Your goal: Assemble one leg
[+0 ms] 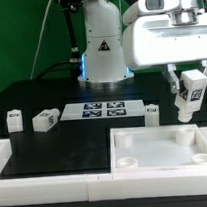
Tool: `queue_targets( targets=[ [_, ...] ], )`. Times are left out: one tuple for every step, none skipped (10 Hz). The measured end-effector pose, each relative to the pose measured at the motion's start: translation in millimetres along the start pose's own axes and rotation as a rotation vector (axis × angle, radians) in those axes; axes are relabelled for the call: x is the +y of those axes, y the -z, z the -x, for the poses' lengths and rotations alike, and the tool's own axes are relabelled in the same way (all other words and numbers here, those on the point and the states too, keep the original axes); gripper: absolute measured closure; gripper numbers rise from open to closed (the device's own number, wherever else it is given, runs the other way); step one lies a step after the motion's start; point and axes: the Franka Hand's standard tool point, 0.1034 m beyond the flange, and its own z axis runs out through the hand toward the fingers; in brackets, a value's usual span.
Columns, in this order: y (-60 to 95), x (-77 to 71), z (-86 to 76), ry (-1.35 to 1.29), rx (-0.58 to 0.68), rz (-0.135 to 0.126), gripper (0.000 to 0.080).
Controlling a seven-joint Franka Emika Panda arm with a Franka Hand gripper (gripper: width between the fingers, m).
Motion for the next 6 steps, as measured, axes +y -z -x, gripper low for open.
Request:
queue_targets(
  targets=[
    [-3.7,6.9,-15.6,-0.008,0.014,0.004,0.0507],
    [-7.6,9.4,-29.8,-0.008,0.012,0.003,0.0507],
    [-11.5,15.1,-46.8,0.004,0.015,0.004,0.0507],
    [-18.5,26.1,-60.7,0.042,0.03,0.011,0.0507],
    [-24.4,32.4,-64.3,0.047,0.046,0.017,0.0507],
    [-23.8,30.0,-63.9,0.05,0.045,0.016,0.0507]
  ],
)
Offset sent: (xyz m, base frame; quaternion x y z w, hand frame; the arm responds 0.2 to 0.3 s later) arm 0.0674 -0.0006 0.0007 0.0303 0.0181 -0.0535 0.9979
